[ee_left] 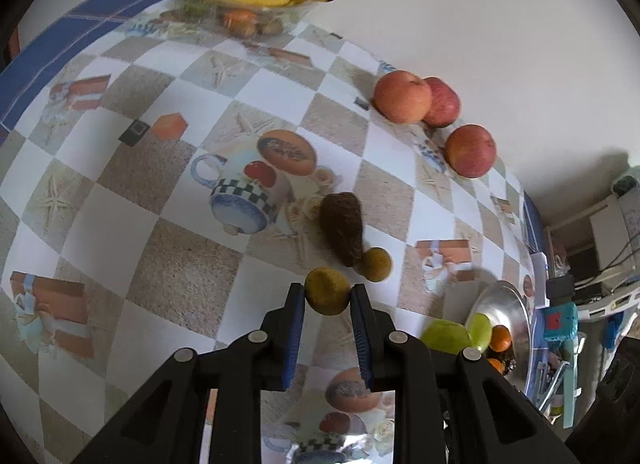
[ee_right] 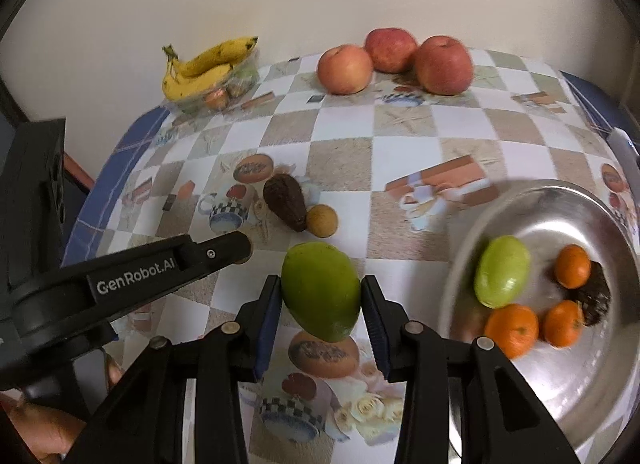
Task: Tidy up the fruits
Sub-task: 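Carry both fruits into the steel bowl while both grippers open to release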
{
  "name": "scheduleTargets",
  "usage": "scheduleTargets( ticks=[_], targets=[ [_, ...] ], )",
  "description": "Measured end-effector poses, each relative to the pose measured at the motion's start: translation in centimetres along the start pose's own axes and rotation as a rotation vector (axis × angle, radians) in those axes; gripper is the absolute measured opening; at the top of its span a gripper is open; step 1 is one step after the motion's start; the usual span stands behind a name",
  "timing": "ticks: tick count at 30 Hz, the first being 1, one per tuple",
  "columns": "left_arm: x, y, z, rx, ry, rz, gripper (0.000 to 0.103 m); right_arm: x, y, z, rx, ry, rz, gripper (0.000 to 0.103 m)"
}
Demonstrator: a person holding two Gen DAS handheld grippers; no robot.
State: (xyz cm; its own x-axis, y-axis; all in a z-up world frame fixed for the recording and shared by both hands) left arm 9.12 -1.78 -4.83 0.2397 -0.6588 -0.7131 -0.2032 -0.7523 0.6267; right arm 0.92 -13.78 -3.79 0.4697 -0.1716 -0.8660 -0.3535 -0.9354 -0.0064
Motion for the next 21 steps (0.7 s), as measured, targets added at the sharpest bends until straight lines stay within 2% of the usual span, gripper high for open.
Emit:
scheduleTargets(
  ticks=[14,18,21],
  targets=[
    [-1.5,5.3,1.7,0.152,0.019,0.019,0.025,-3.5,6.9,1.0,0.141,0.015,0.078,0.042],
    [-0.7,7.8,2.7,0.219,-0.014,0.049,0.025,-4.0,11.2,0.7,0.251,0.012,0.142,0.042],
    [0.7,10.0,4.1,0.286,-0.059,0.066,0.025,-3.5,14.3,1.1,0.346,-0.024,0.149,0.042]
  ],
)
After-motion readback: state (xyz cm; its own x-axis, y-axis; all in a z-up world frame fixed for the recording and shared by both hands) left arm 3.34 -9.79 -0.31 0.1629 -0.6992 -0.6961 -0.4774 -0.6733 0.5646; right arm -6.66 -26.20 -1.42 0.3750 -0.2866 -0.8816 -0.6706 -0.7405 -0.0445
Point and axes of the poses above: each gripper's, at about its wrist camera, not at the fingertips, and x roughly the way its jaws point, y to its right, z to its underside, the point moved 4 cm from there along x, roughly the way its jaws point, and after that the axes turned 15 degrees about z, right-handed, at the moved point
